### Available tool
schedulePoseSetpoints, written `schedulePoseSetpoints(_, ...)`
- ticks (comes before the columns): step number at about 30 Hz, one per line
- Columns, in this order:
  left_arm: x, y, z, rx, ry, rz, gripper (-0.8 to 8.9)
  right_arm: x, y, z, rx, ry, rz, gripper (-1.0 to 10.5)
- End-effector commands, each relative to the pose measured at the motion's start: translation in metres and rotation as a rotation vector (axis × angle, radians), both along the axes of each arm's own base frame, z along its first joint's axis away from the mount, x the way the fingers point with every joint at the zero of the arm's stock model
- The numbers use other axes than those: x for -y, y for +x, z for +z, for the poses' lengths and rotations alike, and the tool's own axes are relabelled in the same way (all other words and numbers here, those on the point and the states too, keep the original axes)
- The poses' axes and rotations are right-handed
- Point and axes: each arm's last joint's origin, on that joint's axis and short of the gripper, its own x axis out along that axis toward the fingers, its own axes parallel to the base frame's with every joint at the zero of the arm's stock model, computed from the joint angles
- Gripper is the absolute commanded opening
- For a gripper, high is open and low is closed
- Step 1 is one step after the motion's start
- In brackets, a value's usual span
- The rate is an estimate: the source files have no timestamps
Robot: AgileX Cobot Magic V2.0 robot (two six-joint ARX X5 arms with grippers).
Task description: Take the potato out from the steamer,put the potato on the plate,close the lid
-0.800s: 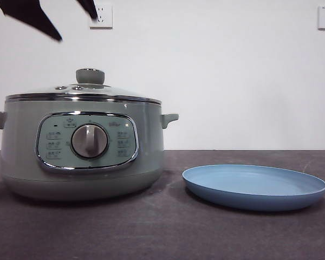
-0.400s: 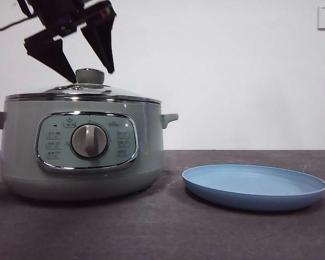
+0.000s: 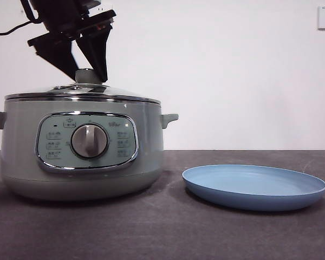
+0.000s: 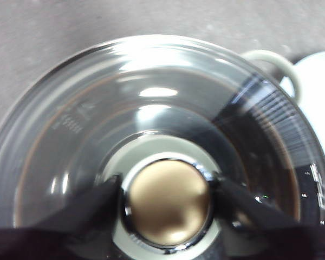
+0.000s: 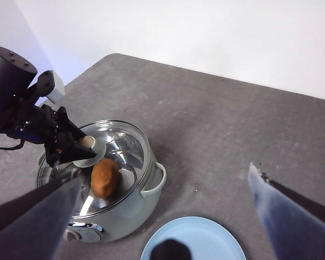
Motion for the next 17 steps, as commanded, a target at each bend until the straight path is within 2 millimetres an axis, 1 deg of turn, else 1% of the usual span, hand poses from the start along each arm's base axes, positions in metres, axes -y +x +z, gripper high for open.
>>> schedulePoseSetpoints(1,-0.001,0.001,0.0,0.011,0.016,-0.005,-0.08,0.0,0.0,0.0,-0.004,-0.003,0.003,6.0)
schedulePoseSetpoints(6,-0.002,0.002,0.003,0.022,0.013,-0.006,-0.08,-0.001,0.0,-0.001,-0.013,-0.001,0.007,6.0)
schedulePoseSetpoints(9,-0.003,0.002,0.014,0.046,0.012,-0.01,-0.08,-0.001,0.0,-0.001,-0.02,0.015,0.007,6.0)
schedulePoseSetpoints(12,-0.007,0.002,0.038,0.096,0.015,-0.026,-0.08,-0.001,0.002,0.001,-0.021,0.042,-0.007,6.0)
schedulePoseSetpoints(14,-0.009,0.0,0.059,0.143,0.005,-0.027,-0.08,-0.002,0.005,0.002,-0.03,0.079,-0.021,5.9)
schedulePoseSetpoints(17,-0.014,-0.005,0.094,0.228,-0.024,-0.015,-0.08,-0.009,0.013,0.0,-0.057,0.118,-0.007,5.9)
